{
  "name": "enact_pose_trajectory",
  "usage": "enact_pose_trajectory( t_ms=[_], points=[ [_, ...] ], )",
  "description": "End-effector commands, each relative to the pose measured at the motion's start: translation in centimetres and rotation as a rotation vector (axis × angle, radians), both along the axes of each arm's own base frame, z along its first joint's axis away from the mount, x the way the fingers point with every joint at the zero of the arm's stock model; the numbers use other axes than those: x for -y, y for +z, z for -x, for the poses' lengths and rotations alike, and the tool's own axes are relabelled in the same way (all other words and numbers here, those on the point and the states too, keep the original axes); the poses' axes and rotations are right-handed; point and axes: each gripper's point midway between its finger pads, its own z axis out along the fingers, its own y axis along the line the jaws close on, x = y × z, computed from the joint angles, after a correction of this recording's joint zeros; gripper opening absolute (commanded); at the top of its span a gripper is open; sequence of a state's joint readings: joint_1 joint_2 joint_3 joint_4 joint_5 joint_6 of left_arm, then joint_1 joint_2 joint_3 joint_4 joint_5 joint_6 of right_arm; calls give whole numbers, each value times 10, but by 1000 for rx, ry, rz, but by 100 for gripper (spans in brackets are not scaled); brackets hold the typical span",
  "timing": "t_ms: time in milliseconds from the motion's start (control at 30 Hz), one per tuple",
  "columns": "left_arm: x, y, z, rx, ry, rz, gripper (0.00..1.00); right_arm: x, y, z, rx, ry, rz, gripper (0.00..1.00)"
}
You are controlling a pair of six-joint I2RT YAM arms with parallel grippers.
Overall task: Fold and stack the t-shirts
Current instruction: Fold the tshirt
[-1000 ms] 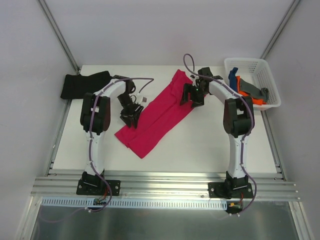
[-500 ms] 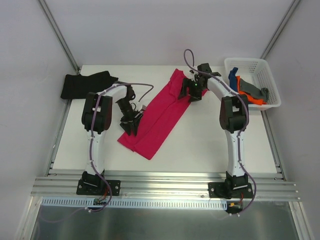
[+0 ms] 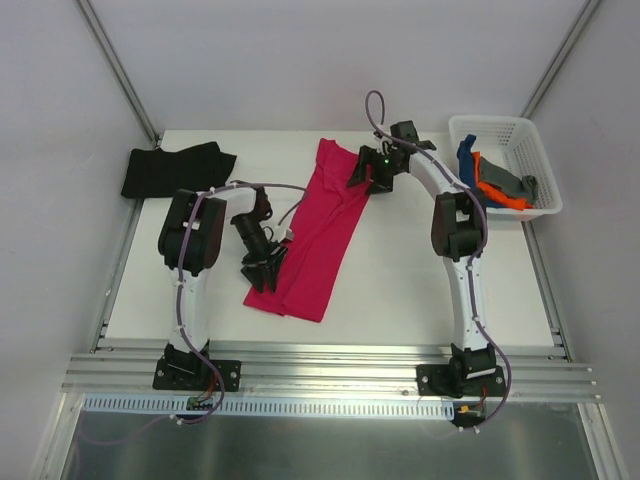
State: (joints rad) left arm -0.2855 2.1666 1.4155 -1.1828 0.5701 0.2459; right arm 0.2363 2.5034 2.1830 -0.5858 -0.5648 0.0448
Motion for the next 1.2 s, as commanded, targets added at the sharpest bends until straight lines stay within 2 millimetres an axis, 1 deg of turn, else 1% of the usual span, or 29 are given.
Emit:
enact_pose_trajectory(
  t_ms=[0, 100, 133, 167, 200, 233, 267, 333, 367, 400, 467, 533, 600, 633, 700, 733, 767, 800, 833, 867, 900, 933, 967, 1033, 1067, 1100, 1167],
  points=[
    [12, 9, 5, 51, -38, 20, 47, -10, -8, -7, 22, 12, -2, 79],
    [18, 14, 1, 77, -47, 35, 47, -12, 7, 12, 12, 39, -2, 79],
    [19, 14, -2, 86, -47, 33, 47, -7, -1, 27, -39, 41, 15, 79],
    [20, 13, -3, 85, -44, 31, 47, -5, 17, 32, -18, 43, 17, 79],
    [20, 13, -6, 91, -45, 33, 47, 1, 19, 38, -24, 44, 25, 79],
    [22, 14, -10, 101, -44, 38, 47, 6, 16, 51, -62, 40, 36, 79],
    [24, 14, -12, 104, -41, 41, 47, 10, 29, 56, -54, 35, 35, 79],
    [26, 17, -18, 119, -36, 47, 47, 25, 33, 62, -42, 41, 65, 79],
    [28, 18, -20, 127, -35, 53, 47, 31, 31, 68, -54, 39, 79, 79],
    [28, 19, -21, 131, -36, 57, 47, 39, 41, 68, -34, 28, 85, 79],
    [29, 22, -23, 146, -36, 64, 47, 50, 44, 70, -18, 27, 113, 79],
    [28, 26, -23, 159, -42, 69, 47, 59, 53, 69, 9, 16, 132, 79],
    [27, 29, -22, 173, -52, 69, 47, 62, 59, 66, 34, 19, 140, 80],
    [26, 35, -21, 183, -54, 73, 47, 65, 64, 65, 46, 13, 144, 79],
    [26, 42, -23, 199, -56, 80, 47, 63, 71, 60, 70, 7, 140, 79],
    [28, 50, -28, 232, -57, 93, 47, 60, 75, 57, 84, 6, 130, 79],
    [29, 55, -30, 242, -56, 96, 47, 59, 76, 54, 91, 4, 126, 79],
    [31, 59, -34, 261, -57, 100, 47, 54, 78, 53, 93, 5, 118, 79],
    [33, 67, -40, 296, -59, 110, 47, 50, 84, 48, 111, 8, 101, 79],
    [34, 70, -43, 309, -67, 113, 47, 45, 78, 45, 100, 9, 89, 79],
    [37, 73, -43, 317, -77, 116, 47, 39, 79, 42, 100, 2, 73, 79],
    [39, 80, -46, 343, -83, 128, 46, 33, 82, 35, 116, 6, 57, 79],
    [41, 83, -47, 353, -91, 141, 46, 28, 73, 32, 103, 10, 53, 79],
    [45, 92, -51, 388, -96, 160, 45, 15, 70, 26, 101, 18, 17, 79],
    [48, 95, -52, 395, -98, 176, 45, 11, 74, 19, 120, 20, 5, 80],
    [51, 98, -51, 390, -100, 185, 45, 6, 60, 16, 104, 29, 5, 79],
    [58, 102, -53, 380, -105, 215, 45, 0, 60, 5, 108, 9, -19, 79]
  ],
)
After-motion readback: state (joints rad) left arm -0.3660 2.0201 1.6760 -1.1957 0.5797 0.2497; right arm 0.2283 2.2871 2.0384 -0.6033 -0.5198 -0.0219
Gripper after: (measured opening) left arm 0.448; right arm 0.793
